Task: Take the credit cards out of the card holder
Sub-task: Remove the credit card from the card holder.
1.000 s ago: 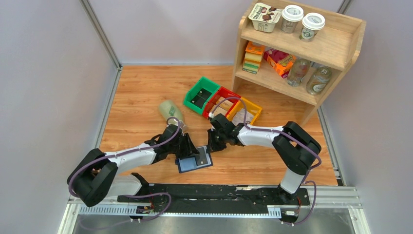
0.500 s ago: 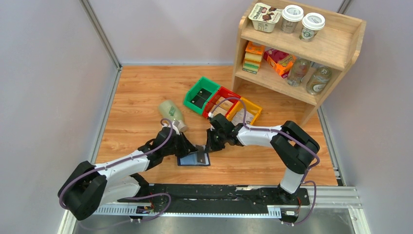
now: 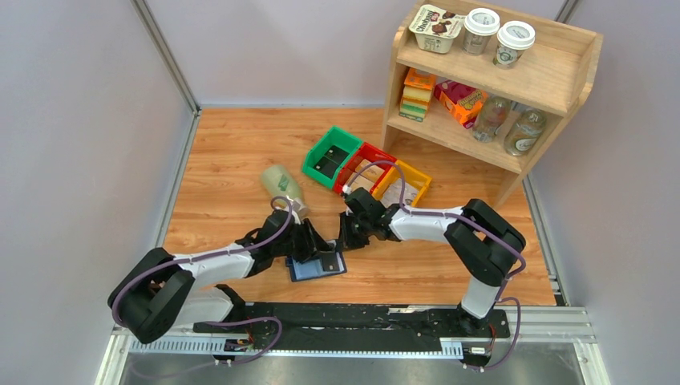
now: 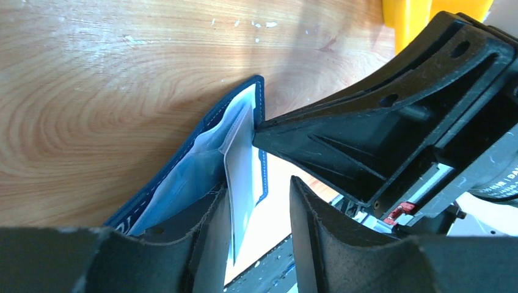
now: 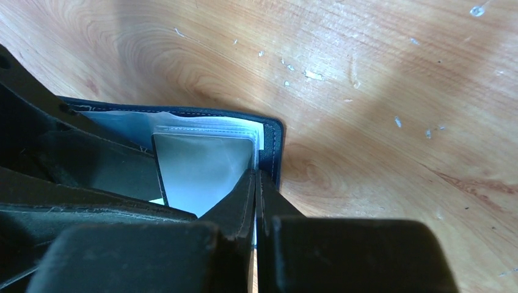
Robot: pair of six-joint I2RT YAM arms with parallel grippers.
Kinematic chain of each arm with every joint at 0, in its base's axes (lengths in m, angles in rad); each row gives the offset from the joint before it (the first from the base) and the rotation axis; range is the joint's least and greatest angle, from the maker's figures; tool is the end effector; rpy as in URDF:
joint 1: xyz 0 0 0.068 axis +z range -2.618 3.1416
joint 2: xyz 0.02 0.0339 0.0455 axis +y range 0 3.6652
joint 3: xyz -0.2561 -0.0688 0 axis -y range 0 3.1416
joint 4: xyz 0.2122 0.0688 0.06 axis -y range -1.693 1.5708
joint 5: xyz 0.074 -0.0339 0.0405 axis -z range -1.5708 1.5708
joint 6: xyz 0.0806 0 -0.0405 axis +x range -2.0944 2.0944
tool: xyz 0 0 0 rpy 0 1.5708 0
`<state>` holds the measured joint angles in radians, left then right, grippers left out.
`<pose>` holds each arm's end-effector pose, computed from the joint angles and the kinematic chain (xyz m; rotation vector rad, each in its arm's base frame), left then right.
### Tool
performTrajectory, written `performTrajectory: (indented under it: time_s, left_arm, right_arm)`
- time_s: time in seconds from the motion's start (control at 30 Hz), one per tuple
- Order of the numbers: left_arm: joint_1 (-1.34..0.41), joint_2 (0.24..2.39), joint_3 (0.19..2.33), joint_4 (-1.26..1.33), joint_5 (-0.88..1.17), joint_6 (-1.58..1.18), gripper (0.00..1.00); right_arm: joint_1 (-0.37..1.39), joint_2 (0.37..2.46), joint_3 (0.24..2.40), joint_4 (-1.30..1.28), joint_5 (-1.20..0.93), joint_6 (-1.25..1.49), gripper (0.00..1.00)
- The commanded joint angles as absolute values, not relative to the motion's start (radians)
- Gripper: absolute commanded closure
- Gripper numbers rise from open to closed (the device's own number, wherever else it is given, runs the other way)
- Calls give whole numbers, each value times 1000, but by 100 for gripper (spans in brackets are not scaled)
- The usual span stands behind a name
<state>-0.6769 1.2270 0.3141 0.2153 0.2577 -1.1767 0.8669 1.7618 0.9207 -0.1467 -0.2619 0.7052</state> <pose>0.1644 -0.1584 0.1258 -0.4849 2.5281 -1.1587 0.2031 0.2715 0.1200 -0.3348 2.7683 0.8509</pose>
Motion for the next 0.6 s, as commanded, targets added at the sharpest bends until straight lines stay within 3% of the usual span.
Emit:
performTrajectory:
  time_s: [0.0, 0.17, 0.57]
  left_arm:
    - [-686, 1166, 327, 266, 265, -1184, 63]
    - [-686, 1042, 319, 161, 187, -1180, 87]
    - [-664, 925, 334, -37, 173, -1151, 89]
  right_arm:
    - [890, 1825, 862, -207, -180, 704, 100]
    - [891, 1841, 841, -219, -144, 716, 100]
    - [890, 1875, 845, -224, -121, 722, 100]
